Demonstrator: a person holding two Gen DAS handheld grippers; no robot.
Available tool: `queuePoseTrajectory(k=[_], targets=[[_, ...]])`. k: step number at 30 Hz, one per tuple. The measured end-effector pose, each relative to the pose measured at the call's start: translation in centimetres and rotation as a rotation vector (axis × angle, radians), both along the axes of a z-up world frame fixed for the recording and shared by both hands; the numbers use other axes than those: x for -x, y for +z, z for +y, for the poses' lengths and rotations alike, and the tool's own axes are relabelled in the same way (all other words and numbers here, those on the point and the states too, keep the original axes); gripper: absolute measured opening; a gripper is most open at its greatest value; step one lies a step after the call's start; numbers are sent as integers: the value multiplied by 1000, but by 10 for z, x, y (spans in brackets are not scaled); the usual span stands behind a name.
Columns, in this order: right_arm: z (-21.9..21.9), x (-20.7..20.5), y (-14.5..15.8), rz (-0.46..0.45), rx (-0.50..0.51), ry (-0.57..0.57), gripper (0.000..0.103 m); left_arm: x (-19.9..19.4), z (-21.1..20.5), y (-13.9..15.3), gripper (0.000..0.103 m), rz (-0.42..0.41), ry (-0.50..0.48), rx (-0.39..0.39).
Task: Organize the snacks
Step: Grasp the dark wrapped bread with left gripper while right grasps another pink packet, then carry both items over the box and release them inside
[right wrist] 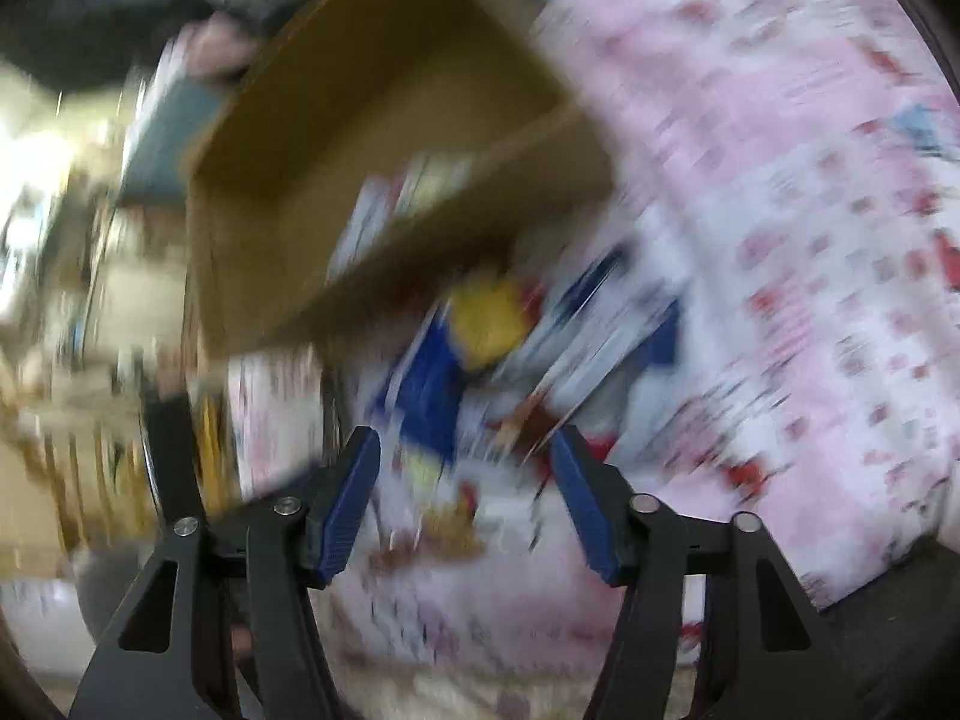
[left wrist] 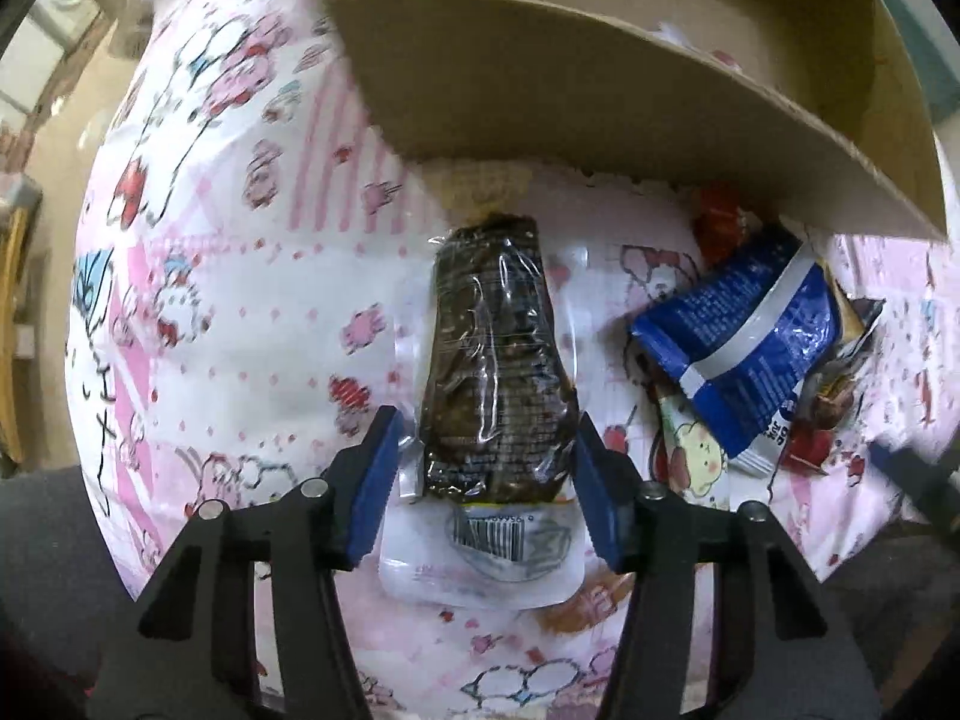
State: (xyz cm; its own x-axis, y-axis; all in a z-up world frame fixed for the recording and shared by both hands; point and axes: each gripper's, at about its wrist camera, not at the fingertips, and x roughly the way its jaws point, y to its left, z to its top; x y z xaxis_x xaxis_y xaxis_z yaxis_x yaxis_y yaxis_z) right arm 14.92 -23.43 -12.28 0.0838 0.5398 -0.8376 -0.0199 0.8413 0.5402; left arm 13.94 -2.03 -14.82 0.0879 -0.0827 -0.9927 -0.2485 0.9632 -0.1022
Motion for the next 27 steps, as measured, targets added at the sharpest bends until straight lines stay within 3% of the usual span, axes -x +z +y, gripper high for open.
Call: queuePoseTrajectory(k=[4, 11, 12, 13, 18, 27], targets=[[37, 2, -22, 54, 84, 120, 49, 3, 19, -1, 51, 1, 15, 18], [80, 1, -45, 17, 272, 249, 49, 11, 28, 13, 51, -4, 22, 31], [84, 1, -44, -3, 278, 266, 47, 13, 31, 15, 51, 6, 31, 42], [87, 1, -44, -13, 280, 277, 28, 18, 39, 15, 51, 9, 37, 49], [82, 6, -38, 23, 161, 274, 27, 35, 46, 23, 50, 5, 43, 84], [63, 5, 10, -43, -46, 203, 27, 65, 53, 70, 49, -117, 34, 68]])
